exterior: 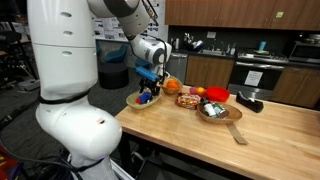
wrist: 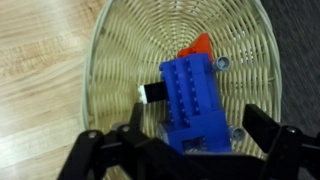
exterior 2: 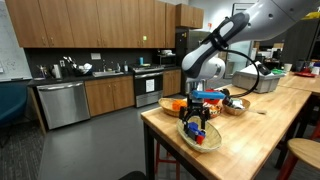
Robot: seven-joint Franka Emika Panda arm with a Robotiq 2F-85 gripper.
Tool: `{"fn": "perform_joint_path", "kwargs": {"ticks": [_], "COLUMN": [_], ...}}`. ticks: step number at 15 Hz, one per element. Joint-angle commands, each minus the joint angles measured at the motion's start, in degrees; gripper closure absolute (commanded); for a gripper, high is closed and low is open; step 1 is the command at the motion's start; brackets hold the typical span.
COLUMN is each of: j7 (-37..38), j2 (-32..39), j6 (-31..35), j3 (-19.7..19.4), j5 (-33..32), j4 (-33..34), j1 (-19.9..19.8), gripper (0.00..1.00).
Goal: Move the toy car to the basket furthest from you
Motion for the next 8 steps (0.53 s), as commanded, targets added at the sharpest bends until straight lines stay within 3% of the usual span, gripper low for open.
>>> {"fn": "perform_joint_path", "kwargs": {"ticks": [1,3,4,5,8], "j7": [0.7,0.9,1.0,1.1,1.6], "j2": [2.2,2.4,2.4,2.4,2.2], "j6": [-0.9,-0.9,-0.9,-0.9,-0.8], "j3": [-0.5,-0.7,-0.8,-0.9,-1.2], "j5": [-1.3,-1.6,-1.7,-1.9,-2.2], "j4": [2.3,2.5,2.5,2.6,2.7], "j1": [-0.1,-0.3,-0.3,-0.3,-0.3], "gripper": [0.0,0.0,0.09,0.26,0.47]}}
